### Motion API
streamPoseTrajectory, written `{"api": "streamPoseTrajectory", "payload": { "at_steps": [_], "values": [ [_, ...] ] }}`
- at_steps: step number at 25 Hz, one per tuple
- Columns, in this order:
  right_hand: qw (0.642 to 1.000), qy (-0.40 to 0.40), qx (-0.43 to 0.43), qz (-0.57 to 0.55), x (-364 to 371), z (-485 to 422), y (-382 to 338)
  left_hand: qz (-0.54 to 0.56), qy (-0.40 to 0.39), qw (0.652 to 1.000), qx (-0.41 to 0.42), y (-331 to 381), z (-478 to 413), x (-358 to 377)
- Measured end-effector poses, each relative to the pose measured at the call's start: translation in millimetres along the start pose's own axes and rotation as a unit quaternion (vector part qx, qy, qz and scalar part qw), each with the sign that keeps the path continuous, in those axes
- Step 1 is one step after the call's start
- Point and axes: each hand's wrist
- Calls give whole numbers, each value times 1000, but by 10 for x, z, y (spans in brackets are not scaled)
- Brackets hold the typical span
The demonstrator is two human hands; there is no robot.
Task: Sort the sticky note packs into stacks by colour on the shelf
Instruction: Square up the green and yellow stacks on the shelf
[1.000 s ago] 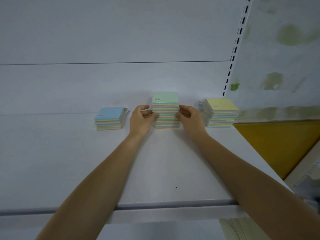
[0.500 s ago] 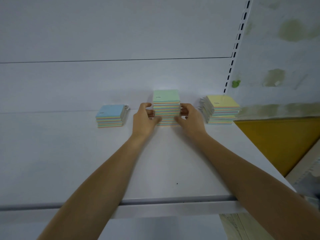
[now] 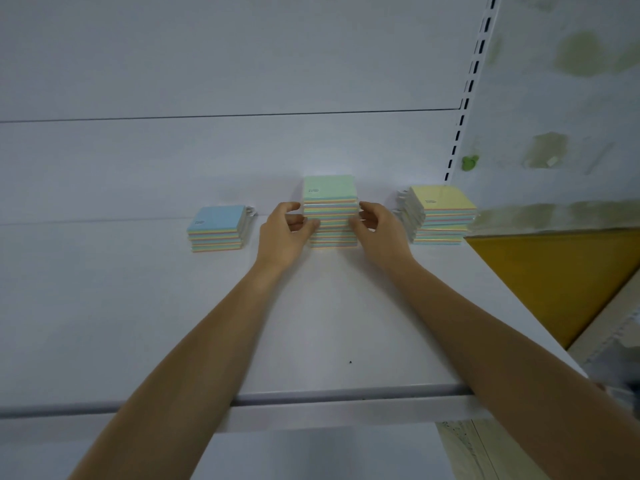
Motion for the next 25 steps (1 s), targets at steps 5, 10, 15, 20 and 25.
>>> {"api": "streamPoseTrajectory", "payload": {
  "at_steps": [5, 10, 15, 20, 25],
  "values": [
    [998, -41, 22, 46, -16, -10, 59, -14, -37, 999, -31, -78, -30, 41],
    [999, -27, 26, 21, -23, -1, 40, 37, -41, 998, -38, -88, -45, 61],
    [993, -58, 53, 91, -48, 16, 22, -25, -98, 995, -3, -115, -38, 34],
    [988, -73, -3, 140, -23, 34, 26, -62, -62, 996, -4, -104, -42, 73],
    [992, -64, -3, 109, -51, 74, -4, -56, -58, 997, 3, -118, -32, 72]
  ]
}}
Point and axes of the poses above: each hand's wrist, its own z-axis away from the middle knuckle, its own x-axis out of the palm, y = z × x, and after that the axes turned 11 degrees about -z, right-handed
